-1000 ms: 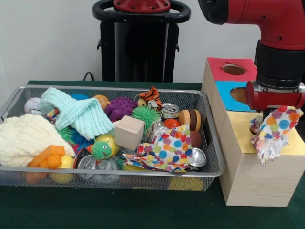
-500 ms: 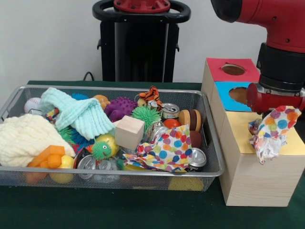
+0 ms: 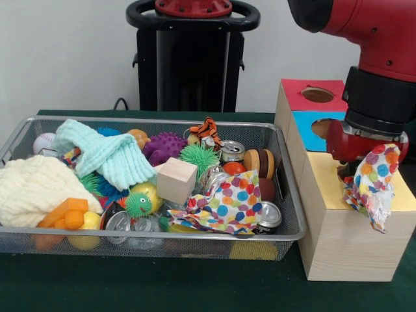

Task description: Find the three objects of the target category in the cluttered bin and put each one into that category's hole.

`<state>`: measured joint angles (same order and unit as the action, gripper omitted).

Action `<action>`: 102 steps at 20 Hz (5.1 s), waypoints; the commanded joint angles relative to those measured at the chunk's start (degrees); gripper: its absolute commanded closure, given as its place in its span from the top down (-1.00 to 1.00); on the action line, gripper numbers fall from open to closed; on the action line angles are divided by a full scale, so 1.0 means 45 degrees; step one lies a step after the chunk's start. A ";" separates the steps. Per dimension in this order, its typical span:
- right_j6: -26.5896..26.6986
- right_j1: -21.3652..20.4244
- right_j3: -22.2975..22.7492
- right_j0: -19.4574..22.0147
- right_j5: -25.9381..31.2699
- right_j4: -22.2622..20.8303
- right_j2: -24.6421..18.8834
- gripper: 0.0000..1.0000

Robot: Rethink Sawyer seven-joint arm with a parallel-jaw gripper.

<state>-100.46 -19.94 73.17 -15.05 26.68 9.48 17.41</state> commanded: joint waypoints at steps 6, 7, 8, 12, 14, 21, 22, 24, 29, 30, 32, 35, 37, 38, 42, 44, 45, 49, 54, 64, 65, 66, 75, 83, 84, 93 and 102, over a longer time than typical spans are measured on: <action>-0.3406 0.1062 -0.1166 0.0509 0.3054 0.0715 0.0674 -1.00; -0.3359 0.1134 -0.1270 0.0575 0.3217 0.0761 0.0619 -1.00; -0.3359 0.1119 -0.1233 0.0560 0.3292 0.0800 0.0574 -1.00; -0.3139 0.1155 -0.1306 0.0724 0.3801 0.0964 0.0259 -1.00; -0.2868 0.1065 -0.1159 0.0850 0.3840 0.1043 -0.0072 -1.00; -0.1775 -0.1455 0.0928 0.0920 0.4828 0.1670 -0.1281 -1.00; -0.1619 -0.1723 0.1190 0.0982 0.4888 0.1772 -0.1467 -1.00; -0.1355 -0.2075 0.1587 0.1053 0.4832 0.1804 -0.1630 -1.00; -0.1414 -0.2623 0.1597 0.0932 0.5211 0.1567 -0.1399 -1.00; -0.1405 -0.2737 0.1613 0.0936 0.5362 0.1540 -0.1384 -1.00; -0.1386 -0.2790 0.1535 0.0974 0.5518 0.1486 -0.1394 -1.00; -0.1428 -0.2626 0.1304 0.1024 0.5528 0.1440 -0.1500 -1.00; -0.1430 -0.2593 0.1313 0.1027 0.5477 0.1393 -0.1524 -1.00; -0.1443 -0.2607 0.1366 0.1031 0.5410 0.1382 -0.1533 -1.00; -0.1630 -0.2737 0.1648 0.1132 0.4796 0.1633 -0.1759 -1.00; -0.1787 -0.2818 0.1666 0.1145 0.4437 0.1741 -0.1795 -1.00; -0.1934 -0.2827 0.1620 0.1126 0.4263 0.1777 -0.1761 -1.00; -0.2169 -0.2643 0.1165 0.1124 0.4213 0.1761 -0.1686 -1.00; -0.2229 -0.2563 0.0957 0.1045 0.4283 0.1678 -0.1524 -1.00; -0.2553 -0.1917 0.0759 0.0997 0.3202 0.1577 -0.1410 -1.00; -0.2580 -0.1850 0.0760 0.1001 0.3070 0.1563 -0.1392 -1.00; -0.2588 -0.1830 0.0821 0.1012 0.2938 0.1563 -0.1387 -1.00; -0.2625 -0.1731 0.1133 0.1018 0.2369 0.1671 -0.1419 -1.00; -0.2644 -0.1634 0.1448 0.0989 0.1806 0.1762 -0.1564 -1.00; -0.2638 -0.1630 0.1469 0.0979 0.1816 0.1756 -0.1558 -1.00; -0.2802 -0.0949 0.1160 0.0786 0.1668 0.1640 -0.1397 -1.00; -0.2575 -0.0910 0.1430 0.0760 0.1927 0.1617 -0.1441 -1.00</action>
<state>-100.46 -26.30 74.62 -12.40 36.40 16.08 15.46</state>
